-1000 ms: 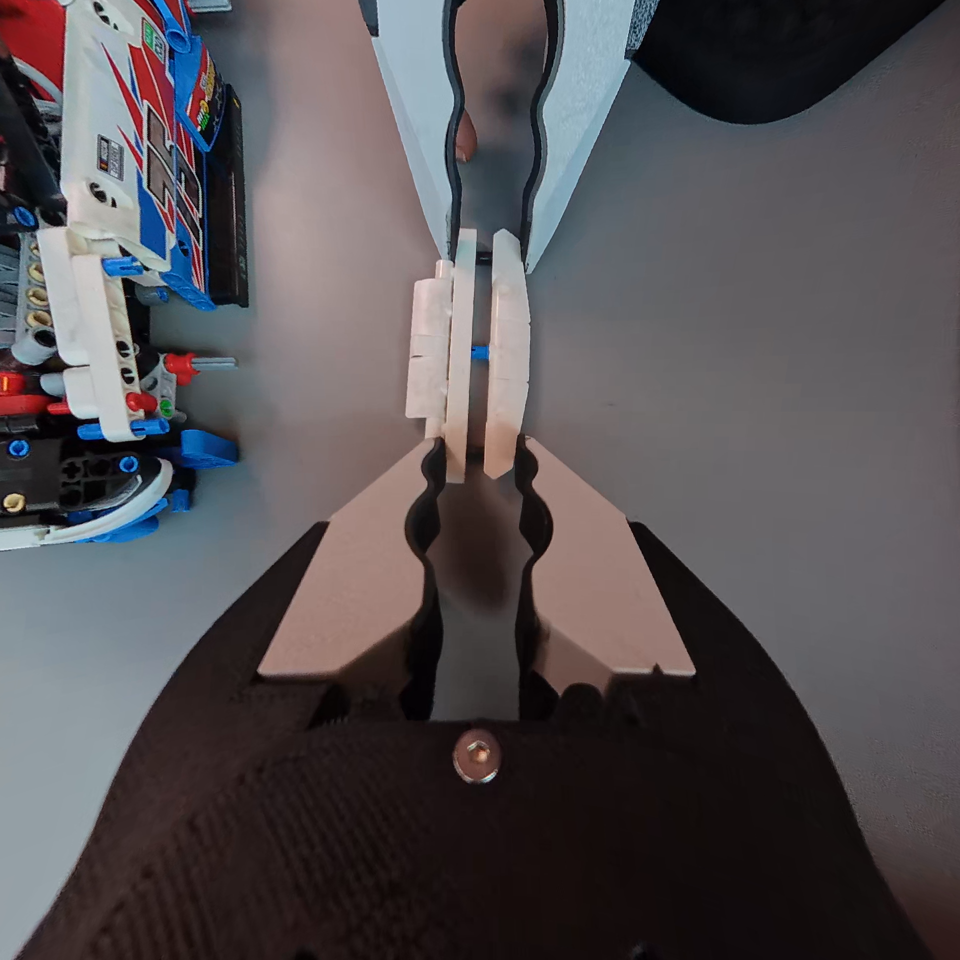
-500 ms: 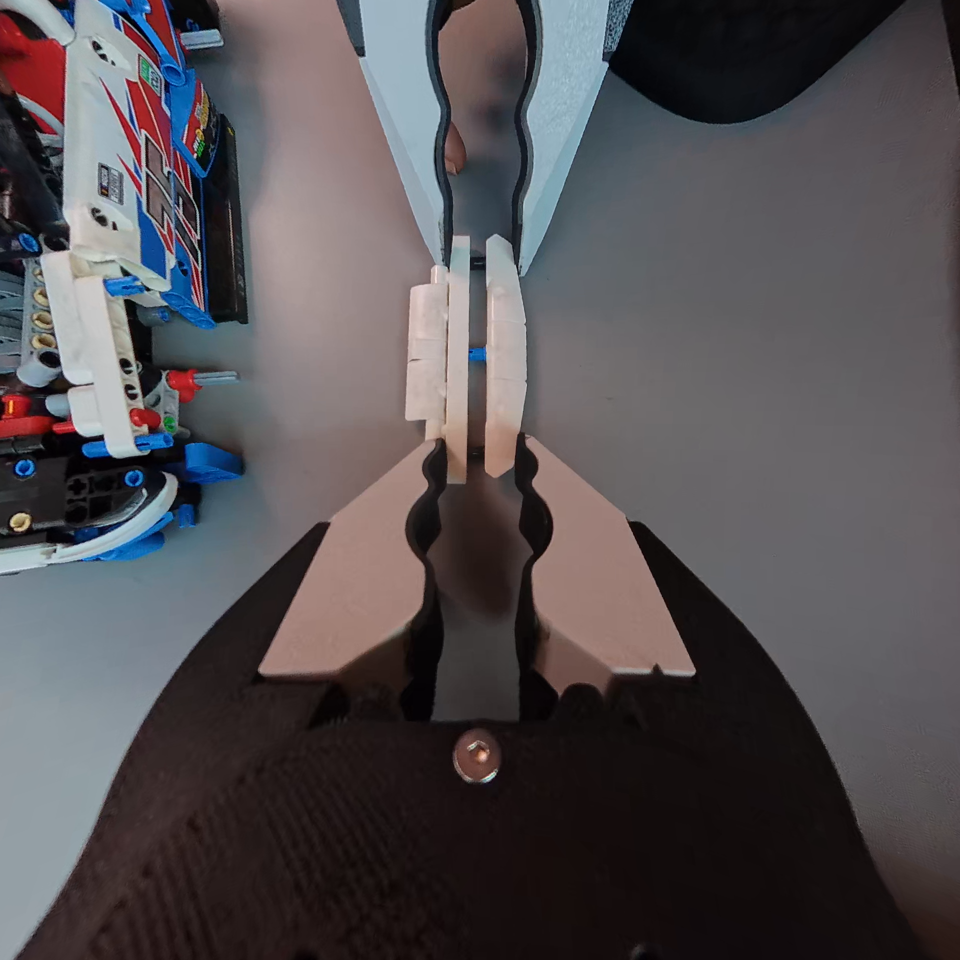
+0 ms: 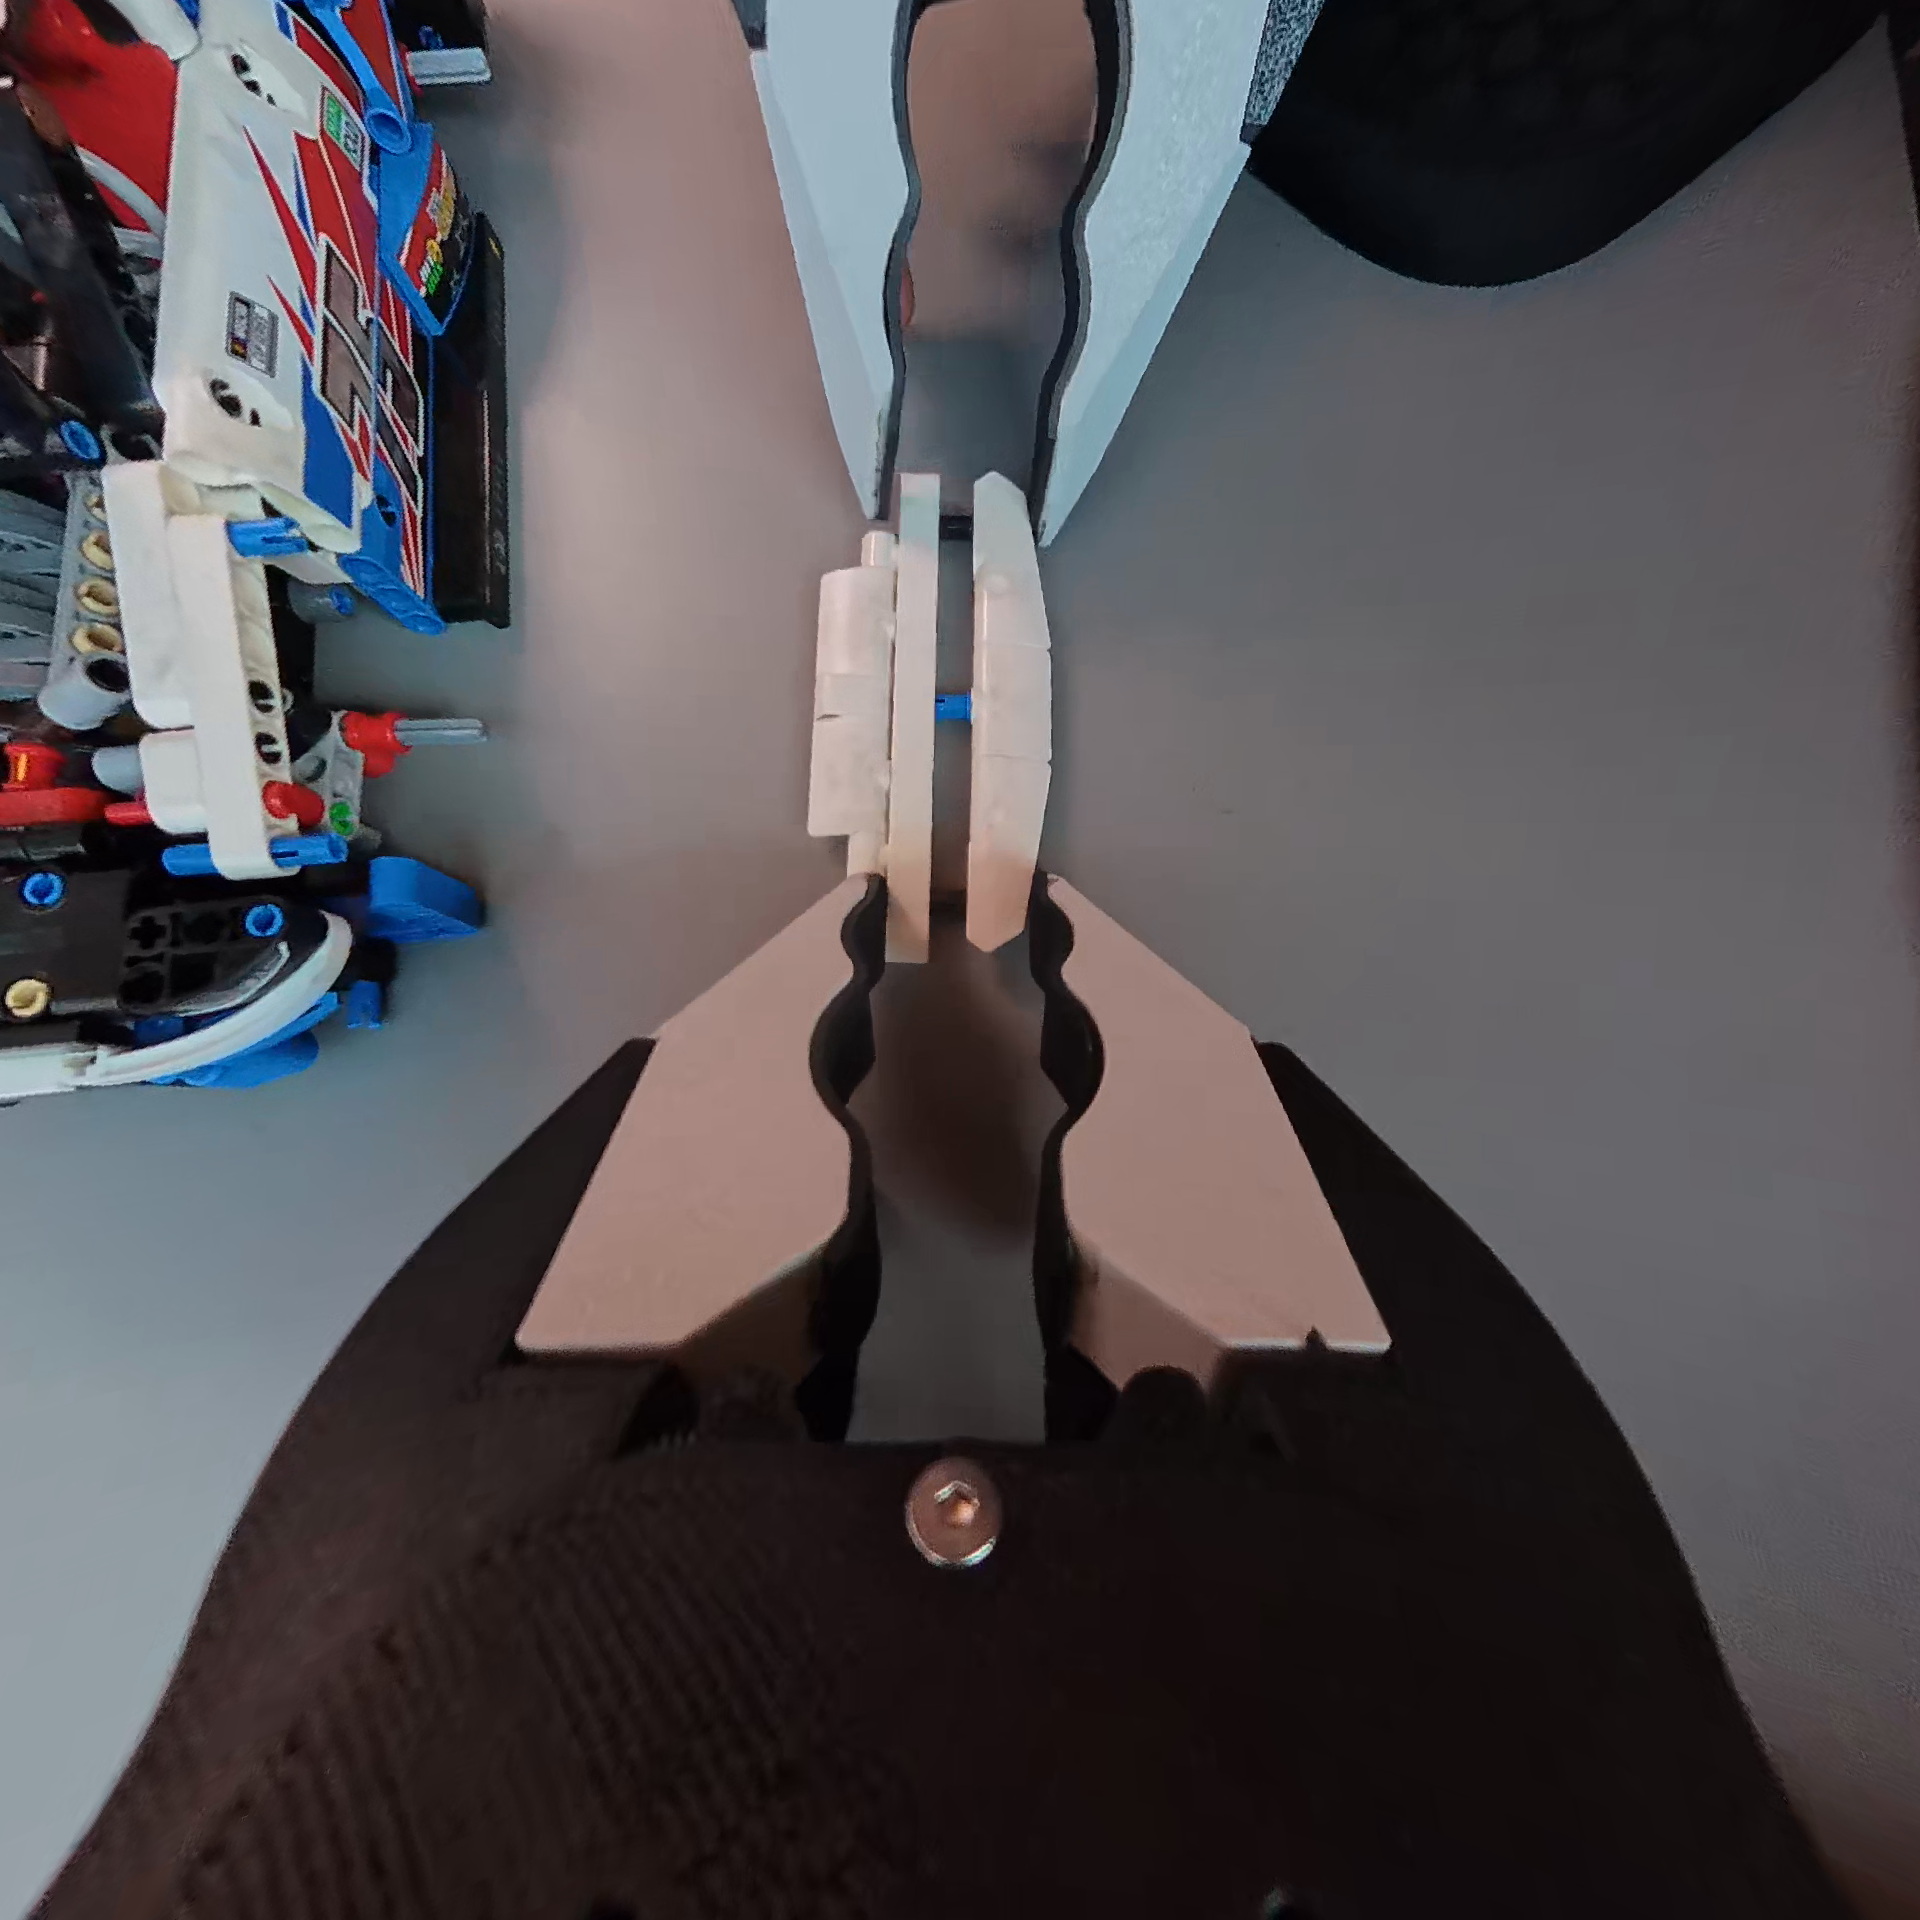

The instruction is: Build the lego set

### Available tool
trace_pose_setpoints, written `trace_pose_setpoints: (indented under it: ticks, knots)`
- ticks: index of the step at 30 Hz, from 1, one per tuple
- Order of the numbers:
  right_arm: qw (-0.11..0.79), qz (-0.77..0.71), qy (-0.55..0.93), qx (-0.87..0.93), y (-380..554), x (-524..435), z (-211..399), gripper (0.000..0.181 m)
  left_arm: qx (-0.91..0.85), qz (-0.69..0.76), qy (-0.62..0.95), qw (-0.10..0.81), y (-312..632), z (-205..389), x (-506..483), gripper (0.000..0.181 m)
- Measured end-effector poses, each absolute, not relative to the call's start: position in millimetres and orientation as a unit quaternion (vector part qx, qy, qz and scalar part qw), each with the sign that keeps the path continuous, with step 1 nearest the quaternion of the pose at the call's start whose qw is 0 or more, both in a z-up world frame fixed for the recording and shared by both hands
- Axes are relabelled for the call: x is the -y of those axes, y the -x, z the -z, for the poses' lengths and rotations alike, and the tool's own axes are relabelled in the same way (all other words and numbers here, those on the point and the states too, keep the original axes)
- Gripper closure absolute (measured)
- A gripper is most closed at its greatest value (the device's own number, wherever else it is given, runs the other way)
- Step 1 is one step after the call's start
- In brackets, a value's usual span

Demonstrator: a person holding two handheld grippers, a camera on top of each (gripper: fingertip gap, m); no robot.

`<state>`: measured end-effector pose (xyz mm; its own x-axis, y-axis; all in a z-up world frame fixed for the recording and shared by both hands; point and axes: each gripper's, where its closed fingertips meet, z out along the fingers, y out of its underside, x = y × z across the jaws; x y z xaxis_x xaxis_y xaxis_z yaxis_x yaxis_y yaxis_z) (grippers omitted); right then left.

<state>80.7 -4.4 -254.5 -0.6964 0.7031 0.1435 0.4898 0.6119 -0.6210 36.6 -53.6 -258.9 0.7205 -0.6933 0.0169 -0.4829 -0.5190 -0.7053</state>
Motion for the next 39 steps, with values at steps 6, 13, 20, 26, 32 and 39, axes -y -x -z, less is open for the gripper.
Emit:
trace_pose_setpoints:
  ticks: [6, 13, 20, 26, 32, 39]
  knots:
    - [0.234, -0.254, 0.302, 0.889, -70, 26, 245, 0.146, -0.338, 0.148, 0.862, 0.348, -36, 259, 57, 0.153]
    - [0.207, -0.224, 0.303, 0.903, -71, 38, 254, 0.159, -0.339, 0.139, 0.864, 0.347, -43, 258, 62, 0.156]
    - [0.161, -0.235, 0.313, 0.906, -71, 43, 258, 0.168, -0.349, 0.144, 0.859, 0.345, -45, 258, 68, 0.15]
    - [0.112, -0.252, 0.304, 0.912, -94, 44, 256, 0.169, -0.335, 0.15, 0.855, 0.367, -36, 251, 67, 0.148]
    - [0.123, -0.367, 0.327, 0.862, -105, 51, 224, 0.169, -0.349, 0.146, 0.838, 0.393, -37, 241, 66, 0.147]
    - [0.084, -0.665, 0.31, 0.675, -97, 77, 139, 0.169, -0.338, 0.248, 0.686, 0.594, -84, 146, 67, 0.148]
